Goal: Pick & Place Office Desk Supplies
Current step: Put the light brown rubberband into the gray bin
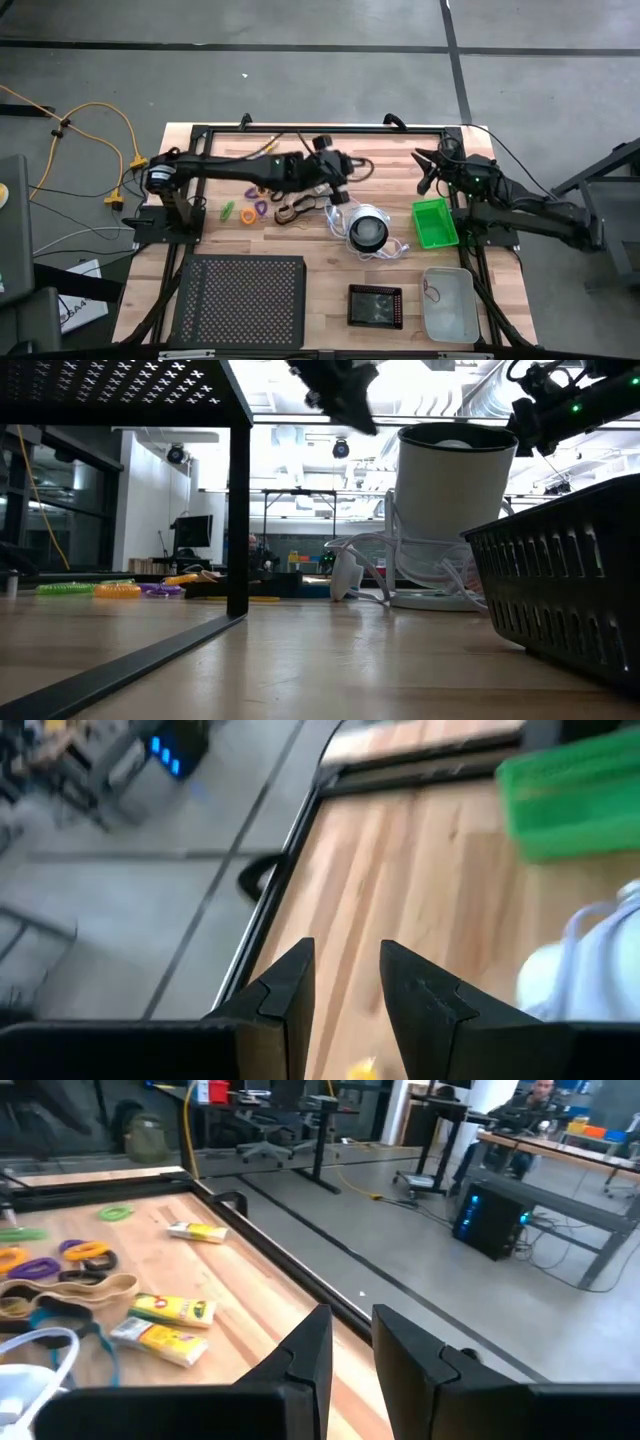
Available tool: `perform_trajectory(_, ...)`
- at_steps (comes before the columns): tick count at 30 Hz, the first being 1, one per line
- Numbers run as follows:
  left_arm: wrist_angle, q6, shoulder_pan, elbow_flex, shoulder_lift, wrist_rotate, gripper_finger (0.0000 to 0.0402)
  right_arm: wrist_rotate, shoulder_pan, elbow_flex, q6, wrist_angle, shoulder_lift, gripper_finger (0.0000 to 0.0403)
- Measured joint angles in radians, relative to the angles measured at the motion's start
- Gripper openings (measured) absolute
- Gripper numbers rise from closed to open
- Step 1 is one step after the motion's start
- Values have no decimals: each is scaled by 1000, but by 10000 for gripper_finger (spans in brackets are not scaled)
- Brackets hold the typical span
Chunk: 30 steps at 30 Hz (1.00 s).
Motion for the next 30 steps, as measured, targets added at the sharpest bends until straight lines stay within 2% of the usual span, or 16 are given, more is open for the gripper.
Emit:
perform_trajectory(10, -180, -133, 134, 0, -8, 12, 109, -8, -13, 0, 0, -1, -1, 64)
perform_trajectory(13, -199, -130, 151, 0, -8, 25, 109, -8, -13, 0, 0, -1, -1, 64)
perform_trajectory(23, -295, -107, 133, 0, -8, 31, 109, -8, -12, 0, 0, -3, -1, 64)
perform_trajectory(30, -306, -223, 100, 0, -8, 60, 109, -8, -13, 0, 1, -4, -1, 64)
